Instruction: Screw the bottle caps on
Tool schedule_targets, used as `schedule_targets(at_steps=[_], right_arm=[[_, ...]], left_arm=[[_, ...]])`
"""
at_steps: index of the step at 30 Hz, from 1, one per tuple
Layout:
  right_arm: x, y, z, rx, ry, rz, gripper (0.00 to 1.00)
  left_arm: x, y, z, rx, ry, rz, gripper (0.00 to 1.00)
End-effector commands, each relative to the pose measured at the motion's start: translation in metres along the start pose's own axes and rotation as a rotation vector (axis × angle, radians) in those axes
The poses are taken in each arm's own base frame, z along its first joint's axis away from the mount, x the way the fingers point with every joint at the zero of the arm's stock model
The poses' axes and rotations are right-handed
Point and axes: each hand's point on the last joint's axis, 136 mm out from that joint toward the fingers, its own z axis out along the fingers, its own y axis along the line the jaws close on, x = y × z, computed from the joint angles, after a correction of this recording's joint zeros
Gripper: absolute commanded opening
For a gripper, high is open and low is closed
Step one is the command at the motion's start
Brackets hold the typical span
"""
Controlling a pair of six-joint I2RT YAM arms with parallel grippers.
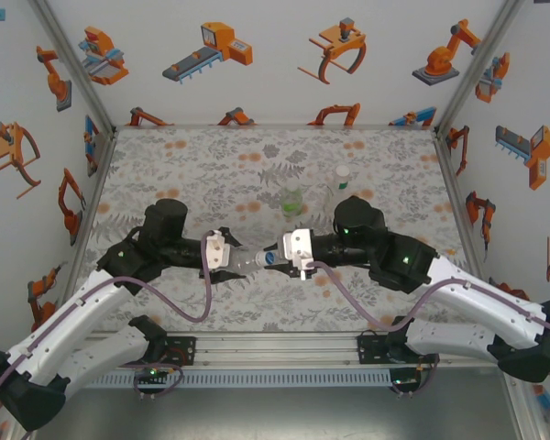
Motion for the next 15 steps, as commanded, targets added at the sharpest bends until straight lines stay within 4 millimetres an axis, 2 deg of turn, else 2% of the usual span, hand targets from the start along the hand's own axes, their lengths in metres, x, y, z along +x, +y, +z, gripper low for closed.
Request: schedule_targets(at_steps=[1,3,7,11,15], right_arm=[[0.000,-0.012,0.004,0.084,-0.048,0.119,0.11],[0.001,-0.021,0.005,0.143,-0.083,0.216,0.05],[0.010,-0.048,0.003,0.306,-0.154,0.517,0.00],[0.022,-0.065,0.007,0.384,-0.262,0.836,0.00],[0.051,-0.084,0.007,0.511,-0.334,1.236,0.00]], left_arm=[[-0.020,0.006,-0.008,-0.044,-0.047,0.073,0.00],[-0.017,0.014,-0.009,-0.096,-0.028,0.075,0.00],[-0.010,0.029,-0.013,-0.199,0.012,0.078,0.00],[-0.008,0.038,-0.018,-0.268,0.026,0.086,0.00],[-0.006,0.043,-0.021,-0.306,0.039,0.087,0.00]])
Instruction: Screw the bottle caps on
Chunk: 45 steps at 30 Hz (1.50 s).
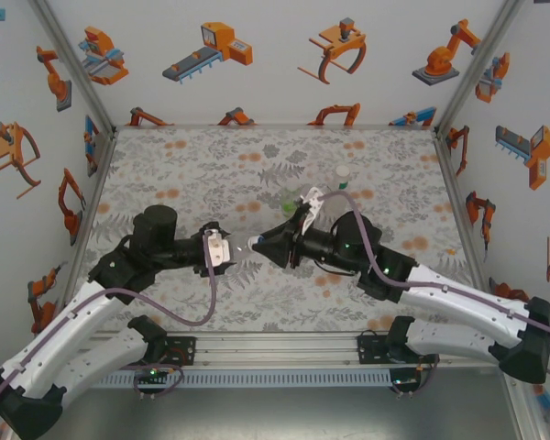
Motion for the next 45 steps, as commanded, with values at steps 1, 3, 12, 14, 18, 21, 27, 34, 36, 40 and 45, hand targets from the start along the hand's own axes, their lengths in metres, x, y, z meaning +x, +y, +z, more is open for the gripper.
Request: schedule_targets(at_steps=[1,3,12,14,18,21,27,34,36,40,45], right_arm=[[-0.003,-0.025,0.011,0.117,-0.090,0.453,0.00],[0.001,-0.028,0.014,0.129,-0.081,0.527,0.00],[-0.012,-0.026,0.001,0.153,-0.091,0.455,0.16],[-0.019,-0.026,-0.008,0.180,-0.087,0.390,0.28],[-0.031,-0.026,-0.026,0.227,-0.072,0.228,0.50],[-0.037,-0.017,-0.033,0.198,-0.056,0.035,0.52],[-0.034,0.021,-0.043,0.003,0.009,-0.388,0.52],[-0.018,0.060,-0.057,-0.248,0.075,-0.757,0.51],[-0.013,0.067,-0.059,-0.301,0.081,-0.835,0.51],[-0.008,0.071,-0.059,-0.345,0.102,-0.925,0.51],[-0.003,0.069,-0.048,-0.361,0.133,-0.948,0.51]], left_arm=[[-0.026,0.014,-0.004,-0.060,-0.099,0.047,0.00],[-0.026,0.015,-0.004,-0.064,-0.094,0.044,0.00],[-0.025,0.015,-0.002,-0.059,-0.092,0.038,0.00],[-0.025,0.014,-0.001,-0.053,-0.094,0.037,0.00],[-0.027,0.012,-0.001,-0.037,-0.105,0.038,0.00],[-0.028,0.009,-0.001,-0.017,-0.116,0.040,0.00],[-0.035,-0.008,0.000,0.084,-0.163,0.049,0.00],[-0.038,-0.017,0.002,0.160,-0.182,0.035,0.00],[-0.039,-0.018,0.001,0.169,-0.184,0.033,0.00],[-0.039,-0.020,0.001,0.177,-0.188,0.032,0.00],[-0.040,-0.020,0.001,0.178,-0.190,0.032,0.00]])
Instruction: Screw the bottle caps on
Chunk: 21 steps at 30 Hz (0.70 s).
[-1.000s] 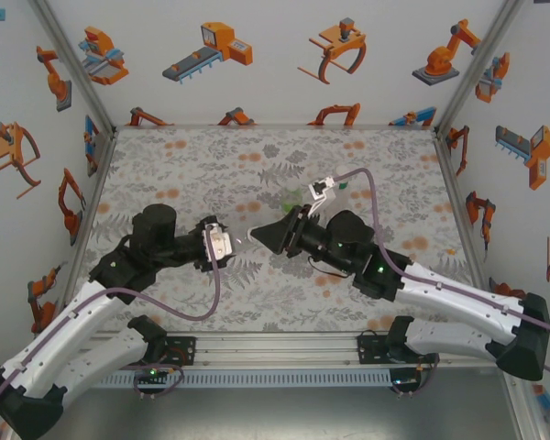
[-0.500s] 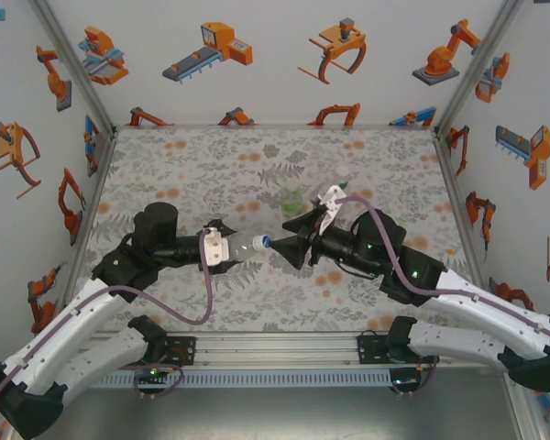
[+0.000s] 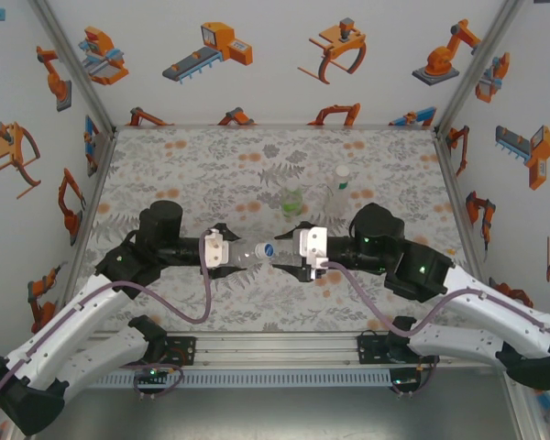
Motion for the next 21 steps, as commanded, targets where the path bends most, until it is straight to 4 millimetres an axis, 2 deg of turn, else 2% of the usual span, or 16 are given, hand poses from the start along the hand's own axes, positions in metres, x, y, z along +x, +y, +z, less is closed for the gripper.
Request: schedule_targets(at_steps=[1,21], right_arm=[[-0.009,0.003,0.003,-0.042,-0.018,-0.081,0.51],[-0.009,0.002,0.015,-0.060,-0.036,-0.079,0.47]], left_arm=[[-0.016,-0.003,-0.004,0.025,-0.042,0.036,0.00],[-0.017,-0.004,-0.005,0.034,-0.047,0.036,0.00]])
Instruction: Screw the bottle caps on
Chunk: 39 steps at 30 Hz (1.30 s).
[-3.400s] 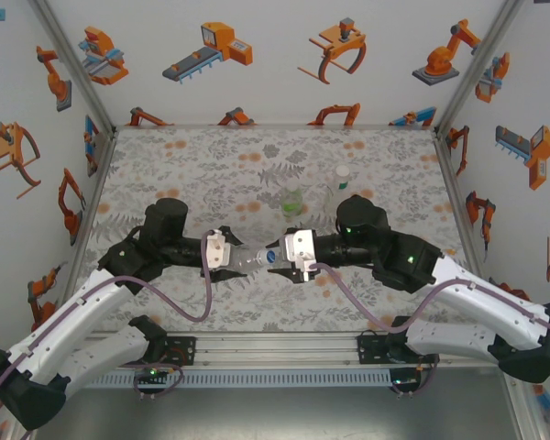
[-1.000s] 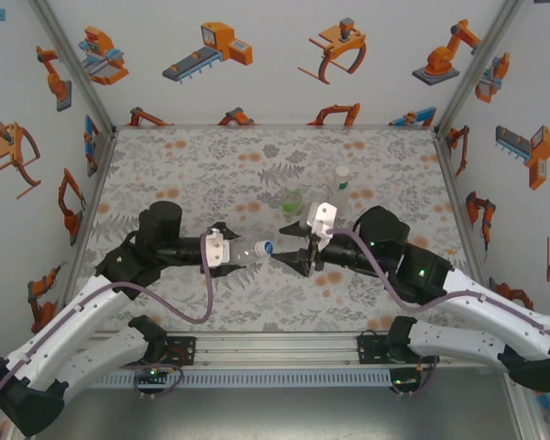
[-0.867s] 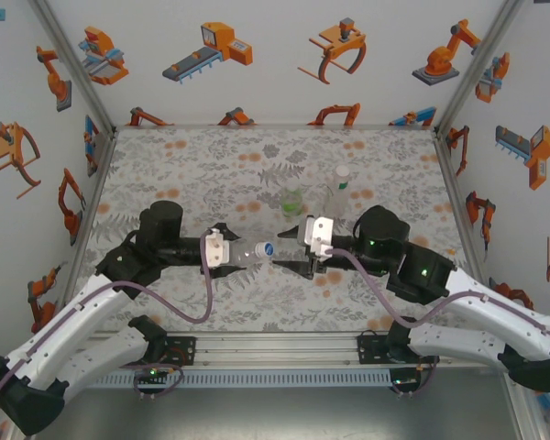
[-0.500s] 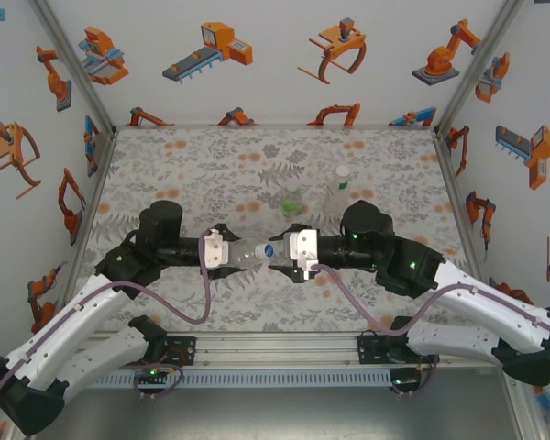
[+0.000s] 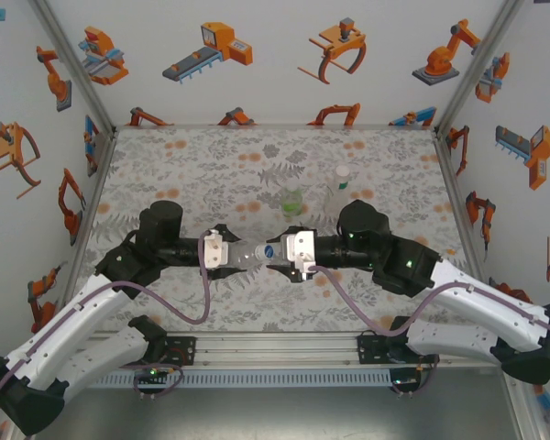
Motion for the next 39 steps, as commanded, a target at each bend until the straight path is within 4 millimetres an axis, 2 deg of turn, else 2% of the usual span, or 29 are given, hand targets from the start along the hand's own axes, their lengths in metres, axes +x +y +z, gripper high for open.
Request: schedule_targets(at_steps=[1,8,21,29,33,37,39], right_arm=[[-0.017,-0.005,-0.002,0.005,-0.052,-0.033,0.47],[-0.019,-0.005,-0.003,0.003,-0.058,-0.031,0.42],[-0.025,-0.009,-0.004,0.023,-0.083,-0.021,0.43],[-0.017,-0.009,-0.002,0.028,-0.056,0.027,0.26],[-0.010,-0.022,0.001,0.110,-0.046,0.134,0.18],[0.002,-0.045,0.005,0.247,-0.073,0.393,0.01],[0.008,-0.053,0.006,0.300,-0.109,0.549,0.00]], left_arm=[[-0.015,-0.001,-0.004,0.019,-0.037,0.035,0.00],[-0.015,-0.002,-0.004,0.021,-0.036,0.034,0.00],[-0.014,-0.002,-0.003,0.023,-0.034,0.033,0.00],[-0.015,-0.002,-0.004,0.019,-0.037,0.038,0.00],[-0.014,0.001,-0.005,-0.001,-0.023,0.042,0.00],[-0.007,0.014,-0.007,-0.082,0.023,0.039,0.00],[-0.005,0.020,-0.009,-0.124,0.034,0.044,0.00]])
